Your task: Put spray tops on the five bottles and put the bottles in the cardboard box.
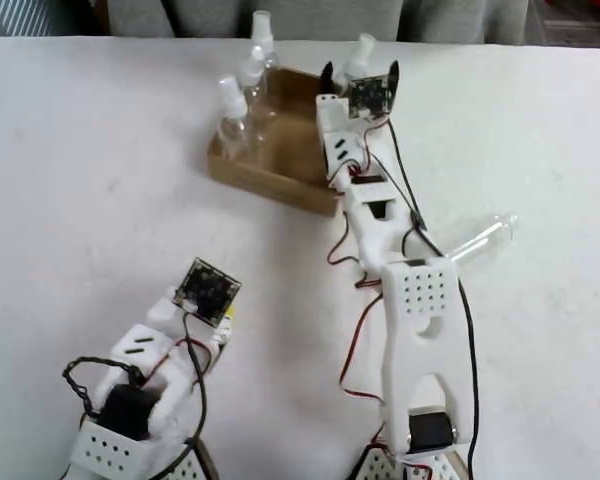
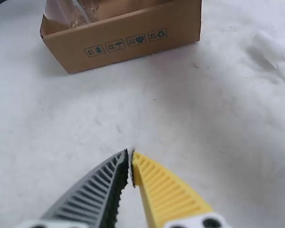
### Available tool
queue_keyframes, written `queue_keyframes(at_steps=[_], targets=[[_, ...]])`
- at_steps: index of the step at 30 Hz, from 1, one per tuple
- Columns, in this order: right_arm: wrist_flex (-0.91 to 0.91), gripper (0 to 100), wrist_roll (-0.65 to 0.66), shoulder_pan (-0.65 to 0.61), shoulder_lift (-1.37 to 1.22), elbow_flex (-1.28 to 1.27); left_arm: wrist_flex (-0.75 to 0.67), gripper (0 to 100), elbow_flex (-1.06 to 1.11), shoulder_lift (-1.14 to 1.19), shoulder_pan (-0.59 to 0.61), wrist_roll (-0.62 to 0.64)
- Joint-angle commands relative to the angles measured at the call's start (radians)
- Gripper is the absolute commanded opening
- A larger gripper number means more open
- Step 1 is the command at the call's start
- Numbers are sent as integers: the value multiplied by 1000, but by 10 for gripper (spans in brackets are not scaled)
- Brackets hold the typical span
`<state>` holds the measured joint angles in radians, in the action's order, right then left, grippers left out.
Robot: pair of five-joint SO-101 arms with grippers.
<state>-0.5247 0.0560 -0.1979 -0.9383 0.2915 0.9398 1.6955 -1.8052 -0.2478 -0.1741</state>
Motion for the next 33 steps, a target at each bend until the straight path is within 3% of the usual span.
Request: queue_keyframes(at_steps=[1,33], targets=[[4,369,-9,-15,128,-38,-35,24,-2,-8,12,-8],[82,369,-9,-16,268,-72,-35,24,-2,-8,12,-8]])
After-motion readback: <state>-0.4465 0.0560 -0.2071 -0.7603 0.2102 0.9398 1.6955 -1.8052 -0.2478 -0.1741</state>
